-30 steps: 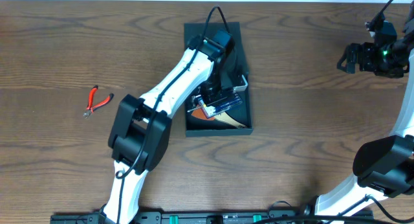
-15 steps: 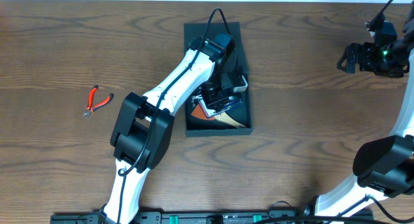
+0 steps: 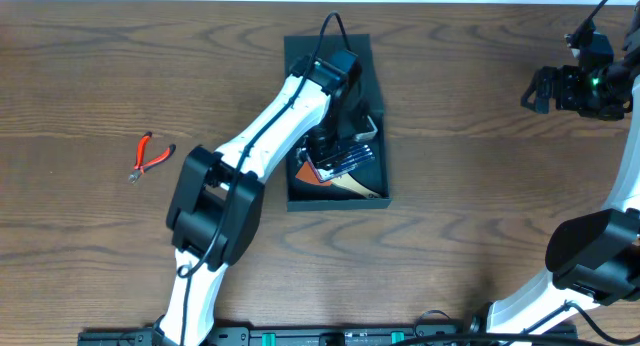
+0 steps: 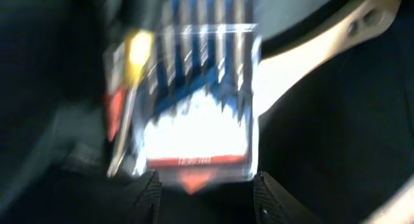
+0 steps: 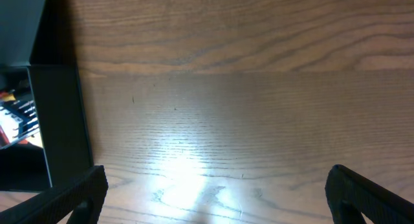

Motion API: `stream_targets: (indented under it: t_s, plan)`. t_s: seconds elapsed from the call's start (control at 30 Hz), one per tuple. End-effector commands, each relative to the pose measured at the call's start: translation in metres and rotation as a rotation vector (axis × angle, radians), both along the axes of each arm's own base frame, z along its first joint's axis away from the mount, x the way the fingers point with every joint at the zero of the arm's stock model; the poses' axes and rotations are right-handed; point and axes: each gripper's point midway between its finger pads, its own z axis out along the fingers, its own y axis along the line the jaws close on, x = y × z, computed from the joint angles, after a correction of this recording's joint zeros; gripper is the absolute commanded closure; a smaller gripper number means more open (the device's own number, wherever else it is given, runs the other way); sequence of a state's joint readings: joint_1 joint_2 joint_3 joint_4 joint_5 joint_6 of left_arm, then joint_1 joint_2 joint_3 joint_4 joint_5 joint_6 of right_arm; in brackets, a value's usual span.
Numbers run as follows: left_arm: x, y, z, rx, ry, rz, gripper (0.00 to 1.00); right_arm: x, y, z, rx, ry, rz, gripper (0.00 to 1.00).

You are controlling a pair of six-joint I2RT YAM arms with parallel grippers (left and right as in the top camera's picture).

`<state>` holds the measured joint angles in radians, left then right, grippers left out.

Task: Pack container
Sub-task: 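Move the left gripper over the red-handled pliers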

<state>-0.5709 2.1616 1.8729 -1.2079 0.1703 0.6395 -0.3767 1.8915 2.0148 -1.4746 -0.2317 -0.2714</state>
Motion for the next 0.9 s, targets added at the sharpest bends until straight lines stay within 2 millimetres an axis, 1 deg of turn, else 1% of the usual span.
stream_targets:
  t_s: [0.0,0.03,0.07,0.1,0.13,0.17,0.2,0.23,0.27,0.3,0.33,0.4,0.47,0.5,0.6,0.7,0.77,0.87]
  plan:
    - [0.021,0.03,0.076,0.042,-0.227,0.177,0.53,-0.001,0.0,-0.002,0.012,0.01,-0.013,0.01]
    - [0.022,0.04,0.089,0.045,-0.255,0.206,0.52,-0.001,0.0,-0.002,0.012,0.01,-0.013,0.01]
    - [0.025,0.057,0.109,0.043,-0.301,0.269,0.51,0.0,0.0,-0.002,0.012,0.009,-0.013,0.01]
    - [0.028,0.07,0.121,0.037,-0.333,0.329,0.5,0.0,0.0,-0.002,0.011,0.009,-0.013,0.01]
    - [0.032,0.087,0.136,0.021,-0.365,0.405,0.5,0.0,0.0,-0.002,0.012,0.009,-0.013,0.01]
    - [0.035,0.102,0.147,0.008,-0.386,0.468,0.49,0.0,0.0,-0.002,0.012,0.009,-0.013,0.01]
    - [0.039,0.123,0.158,-0.003,-0.409,0.545,0.49,0.0,0.0,-0.002,0.011,0.009,-0.013,0.01]
    - [0.043,0.144,0.165,-0.006,-0.427,0.612,0.49,0.0,0.0,-0.002,0.011,0.008,-0.013,0.01]
    - [0.045,0.162,0.17,-0.002,-0.435,0.655,0.48,0.0,0.0,-0.002,0.01,0.006,-0.013,0.01]
    - [0.046,0.182,0.17,0.016,-0.434,0.681,0.46,0.001,0.0,-0.002,0.009,0.002,-0.013,0.01]
    - [0.044,0.2,0.168,0.046,-0.42,0.669,0.45,0.002,-0.001,-0.002,0.007,-0.002,-0.013,0.01]
    - [0.04,0.227,0.157,0.097,-0.378,0.634,0.45,0.004,-0.001,-0.001,0.004,-0.009,-0.013,0.01]
    - [0.039,0.244,0.142,0.115,-0.339,0.619,0.45,0.005,-0.002,-0.001,0.001,-0.015,-0.013,0.01]
    - [0.039,0.248,0.134,0.105,-0.314,0.608,0.45,0.006,-0.002,-0.001,0.0,-0.019,-0.013,0.01]
    - [0.039,0.252,0.11,0.045,-0.242,0.59,0.45,0.007,-0.003,0.0,-0.001,-0.024,-0.013,0.01]
    - [0.037,0.264,0.086,0.033,-0.197,0.606,0.45,0.008,-0.003,0.0,-0.003,-0.027,-0.013,0.01]
    - [0.031,0.275,0.067,0.038,-0.171,0.604,0.45,0.008,-0.003,0.0,-0.004,-0.028,-0.013,0.01]
    - [0.022,0.286,0.042,0.023,-0.134,0.605,0.45,0.009,-0.003,0.0,-0.005,-0.029,-0.013,0.01]
